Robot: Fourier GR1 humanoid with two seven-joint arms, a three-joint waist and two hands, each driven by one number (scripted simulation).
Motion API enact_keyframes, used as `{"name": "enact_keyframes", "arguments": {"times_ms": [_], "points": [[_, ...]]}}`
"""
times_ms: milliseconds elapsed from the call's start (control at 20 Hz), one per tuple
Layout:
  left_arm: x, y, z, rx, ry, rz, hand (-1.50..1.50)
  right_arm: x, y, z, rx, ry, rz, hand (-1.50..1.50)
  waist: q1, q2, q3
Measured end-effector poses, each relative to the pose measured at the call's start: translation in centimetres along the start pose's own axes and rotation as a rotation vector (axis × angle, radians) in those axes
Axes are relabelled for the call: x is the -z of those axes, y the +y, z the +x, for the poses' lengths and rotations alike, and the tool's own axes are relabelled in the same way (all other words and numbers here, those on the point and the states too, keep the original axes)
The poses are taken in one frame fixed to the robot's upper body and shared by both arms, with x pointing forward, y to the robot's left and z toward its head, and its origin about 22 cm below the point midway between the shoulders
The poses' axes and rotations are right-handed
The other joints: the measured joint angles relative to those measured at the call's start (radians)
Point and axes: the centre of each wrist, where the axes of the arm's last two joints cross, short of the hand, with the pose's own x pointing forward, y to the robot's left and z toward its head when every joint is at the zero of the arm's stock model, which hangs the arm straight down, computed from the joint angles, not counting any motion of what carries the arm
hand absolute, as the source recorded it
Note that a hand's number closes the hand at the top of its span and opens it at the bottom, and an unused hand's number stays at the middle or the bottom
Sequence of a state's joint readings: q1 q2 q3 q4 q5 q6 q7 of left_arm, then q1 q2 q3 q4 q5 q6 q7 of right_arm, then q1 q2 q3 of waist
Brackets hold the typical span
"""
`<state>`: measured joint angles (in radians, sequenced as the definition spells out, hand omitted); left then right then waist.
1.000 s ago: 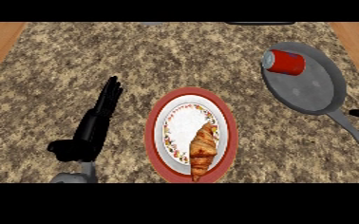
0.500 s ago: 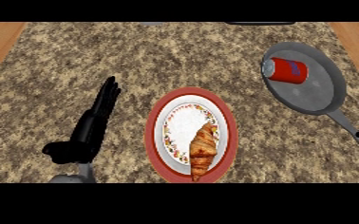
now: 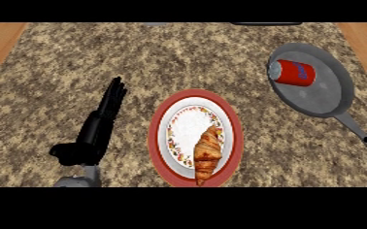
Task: Pick the can from the plate and place it in the pan
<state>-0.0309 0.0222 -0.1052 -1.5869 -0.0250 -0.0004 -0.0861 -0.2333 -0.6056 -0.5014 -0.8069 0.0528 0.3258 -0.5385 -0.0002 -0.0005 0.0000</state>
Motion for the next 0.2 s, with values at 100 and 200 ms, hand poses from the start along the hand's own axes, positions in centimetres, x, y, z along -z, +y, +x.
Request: {"name": "enact_keyframes", "arguments": {"times_ms": [100, 200], "points": [[-0.61, -0.25, -0.18, -0.004, 0.005, -0.004, 0.0, -0.24, 0.05, -0.29, -0.019, -0.005, -0.014, -1.5, 0.002, 0.0, 0.0], [-0.8, 0.32, -0.22, -0.004, 0.009, -0.001, 0.0, -0.21, 0.45, 0.24, -0.045, -0.016, -0.022, -1.5, 0.0, 0.0, 0.0]]}}
